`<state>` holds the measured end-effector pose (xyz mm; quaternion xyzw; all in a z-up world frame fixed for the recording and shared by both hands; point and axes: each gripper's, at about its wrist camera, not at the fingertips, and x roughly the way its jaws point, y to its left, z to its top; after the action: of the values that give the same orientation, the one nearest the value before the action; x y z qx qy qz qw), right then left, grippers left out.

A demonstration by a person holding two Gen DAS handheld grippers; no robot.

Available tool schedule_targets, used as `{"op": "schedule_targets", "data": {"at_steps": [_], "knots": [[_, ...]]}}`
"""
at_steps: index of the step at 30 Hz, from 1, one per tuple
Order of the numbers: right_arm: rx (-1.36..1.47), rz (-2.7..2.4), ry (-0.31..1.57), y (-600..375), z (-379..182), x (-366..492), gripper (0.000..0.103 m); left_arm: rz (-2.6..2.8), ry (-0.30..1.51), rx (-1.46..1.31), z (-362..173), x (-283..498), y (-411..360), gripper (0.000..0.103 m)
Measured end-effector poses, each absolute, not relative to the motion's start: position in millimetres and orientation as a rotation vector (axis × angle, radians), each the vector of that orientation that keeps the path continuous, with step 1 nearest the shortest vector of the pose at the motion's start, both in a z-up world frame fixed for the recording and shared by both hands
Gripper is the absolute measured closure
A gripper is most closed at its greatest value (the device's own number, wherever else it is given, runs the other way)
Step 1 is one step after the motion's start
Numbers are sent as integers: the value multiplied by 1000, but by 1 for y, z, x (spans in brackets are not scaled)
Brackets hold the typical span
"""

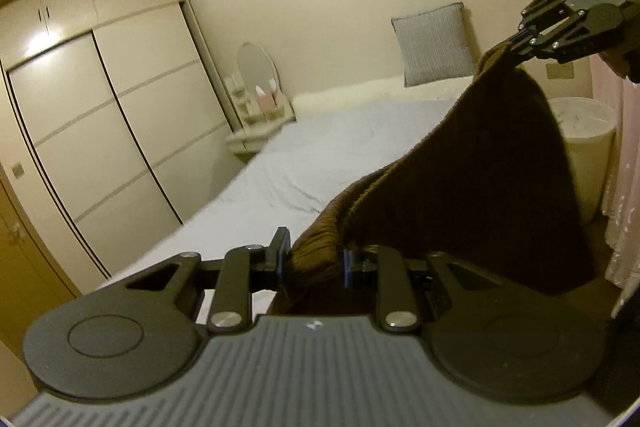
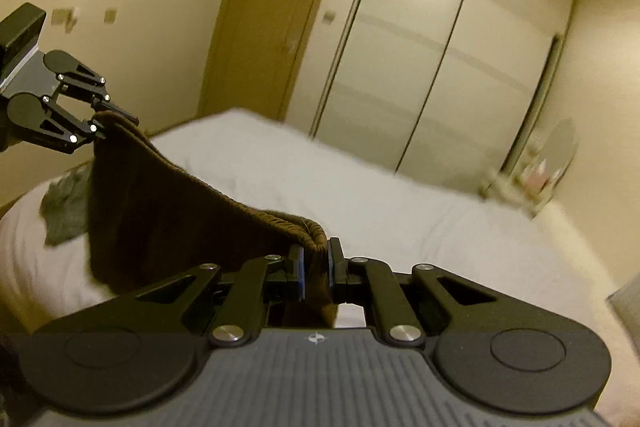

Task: Fold clothes
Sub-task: 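Hold the waistband with both tools and lay the shorts flat on the bed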

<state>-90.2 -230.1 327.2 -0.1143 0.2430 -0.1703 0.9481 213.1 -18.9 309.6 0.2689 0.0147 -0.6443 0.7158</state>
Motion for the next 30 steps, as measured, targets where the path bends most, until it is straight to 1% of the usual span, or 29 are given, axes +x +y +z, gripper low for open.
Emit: {"op": "schedule_targets", "data": {"at_steps": [2,4,7,8,13,17,20,22,24,30], "knots": [[-259,-363,466,-236,343,-86,94,-1426,32,596,318,220,-34,82],[-280,-369,450,-248,353,-79,94,-1418,52,618,308,230,-64,81],[-267,-368,487,-285,335,-57,94,-1401,105,666,280,245,-113,81],[-249,-359,504,-303,324,-47,94,-1395,151,673,262,253,-134,81],[-159,-304,639,-412,239,22,95,-1345,418,689,163,296,-242,81],[-65,-253,763,-501,146,83,95,-1300,616,751,74,339,-329,81],[-34,-210,873,-560,83,135,95,-1256,710,785,32,367,-368,82],[-32,-166,929,-584,52,165,95,-1224,765,792,10,387,-388,82],[-19,-131,955,-606,33,190,95,-1190,809,778,-3,412,-403,82],[19,-66,1009,-636,-19,247,95,-1113,920,792,-59,451,-436,81]]}}
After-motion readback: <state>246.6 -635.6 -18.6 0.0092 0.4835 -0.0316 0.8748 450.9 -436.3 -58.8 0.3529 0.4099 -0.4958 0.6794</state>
